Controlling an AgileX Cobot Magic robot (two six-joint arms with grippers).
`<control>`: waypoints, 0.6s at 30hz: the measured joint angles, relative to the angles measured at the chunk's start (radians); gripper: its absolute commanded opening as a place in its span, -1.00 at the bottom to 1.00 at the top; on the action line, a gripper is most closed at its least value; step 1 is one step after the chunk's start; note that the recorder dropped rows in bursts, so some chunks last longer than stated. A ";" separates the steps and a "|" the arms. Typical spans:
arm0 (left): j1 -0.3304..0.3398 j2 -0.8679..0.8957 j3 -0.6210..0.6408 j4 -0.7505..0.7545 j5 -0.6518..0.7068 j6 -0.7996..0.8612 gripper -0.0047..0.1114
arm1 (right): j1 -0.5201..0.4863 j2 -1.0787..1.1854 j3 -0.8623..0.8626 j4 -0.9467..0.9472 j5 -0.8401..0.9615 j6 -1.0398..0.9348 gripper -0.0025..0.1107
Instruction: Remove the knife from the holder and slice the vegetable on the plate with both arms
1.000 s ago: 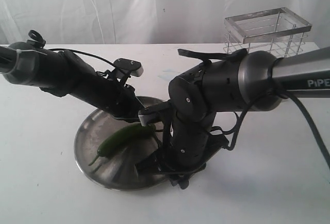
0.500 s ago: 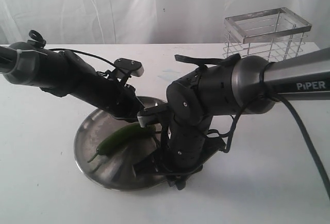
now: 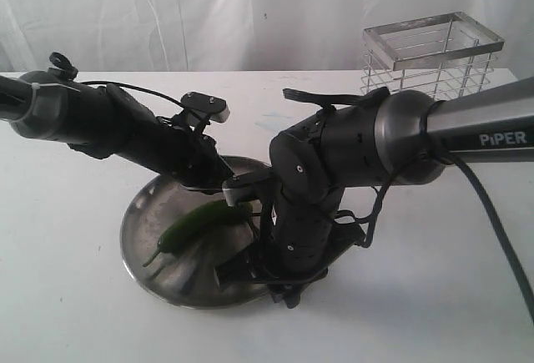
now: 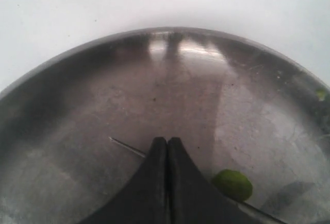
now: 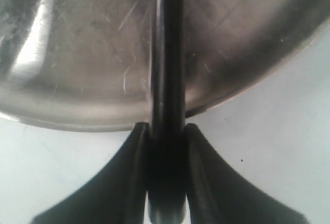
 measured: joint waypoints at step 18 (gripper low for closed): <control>0.010 0.055 -0.052 -0.023 0.054 0.000 -0.92 | -0.008 0.002 0.000 0.009 0.049 -0.006 -0.96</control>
